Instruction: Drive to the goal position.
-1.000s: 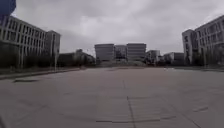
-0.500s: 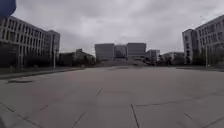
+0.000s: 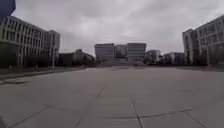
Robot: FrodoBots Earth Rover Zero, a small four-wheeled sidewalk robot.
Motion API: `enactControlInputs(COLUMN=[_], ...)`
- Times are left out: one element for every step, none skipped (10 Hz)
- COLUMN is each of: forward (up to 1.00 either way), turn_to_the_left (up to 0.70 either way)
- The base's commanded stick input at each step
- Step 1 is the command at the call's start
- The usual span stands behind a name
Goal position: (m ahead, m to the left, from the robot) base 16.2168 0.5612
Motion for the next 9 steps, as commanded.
enactControlInputs(forward=[0.70, 0.70, 0.70, 0.70, 0.70, 0.70, 0.70, 0.70, 0.70], turn_to_the_left=[0.00, 0.02, 0.03, 0.03, 0.03, 0.03, 0.03, 0.03, 0.03])
